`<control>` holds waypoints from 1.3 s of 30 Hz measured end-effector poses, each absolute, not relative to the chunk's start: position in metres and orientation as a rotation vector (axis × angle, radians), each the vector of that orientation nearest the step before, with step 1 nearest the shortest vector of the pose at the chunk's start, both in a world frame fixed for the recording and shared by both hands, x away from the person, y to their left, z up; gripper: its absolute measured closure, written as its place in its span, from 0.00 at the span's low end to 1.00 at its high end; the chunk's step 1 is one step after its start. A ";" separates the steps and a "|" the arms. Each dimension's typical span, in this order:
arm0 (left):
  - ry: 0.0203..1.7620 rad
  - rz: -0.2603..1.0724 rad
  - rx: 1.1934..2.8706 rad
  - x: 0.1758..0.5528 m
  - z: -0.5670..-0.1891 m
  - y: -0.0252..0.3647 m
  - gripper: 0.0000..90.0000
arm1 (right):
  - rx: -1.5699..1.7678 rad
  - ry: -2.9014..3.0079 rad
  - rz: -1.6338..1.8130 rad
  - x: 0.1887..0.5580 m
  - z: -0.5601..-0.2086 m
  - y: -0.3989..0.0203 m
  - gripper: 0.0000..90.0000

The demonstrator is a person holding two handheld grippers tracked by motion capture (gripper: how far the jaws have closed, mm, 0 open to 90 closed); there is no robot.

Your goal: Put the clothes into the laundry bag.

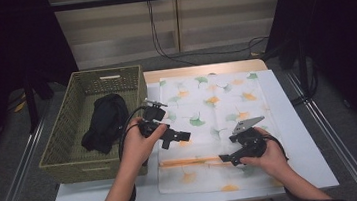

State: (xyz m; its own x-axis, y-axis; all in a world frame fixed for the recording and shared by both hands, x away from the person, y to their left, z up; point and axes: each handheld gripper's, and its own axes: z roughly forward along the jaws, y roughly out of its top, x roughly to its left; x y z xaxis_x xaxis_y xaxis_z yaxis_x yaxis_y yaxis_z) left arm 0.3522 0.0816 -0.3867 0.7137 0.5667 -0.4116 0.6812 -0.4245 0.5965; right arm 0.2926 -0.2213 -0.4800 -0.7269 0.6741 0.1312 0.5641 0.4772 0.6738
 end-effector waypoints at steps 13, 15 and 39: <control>0.944 -0.187 2.142 0.353 -0.389 0.082 0.05 | 0.999 2.537 1.035 0.288 -0.485 -0.218 0.17; 0.949 -0.186 2.140 0.352 -0.389 0.082 0.05 | 0.983 2.532 1.035 0.287 -0.486 -0.217 0.17; 0.938 -0.186 2.155 0.352 -0.389 0.081 0.07 | 1.005 2.479 1.056 0.292 -0.484 -0.218 0.56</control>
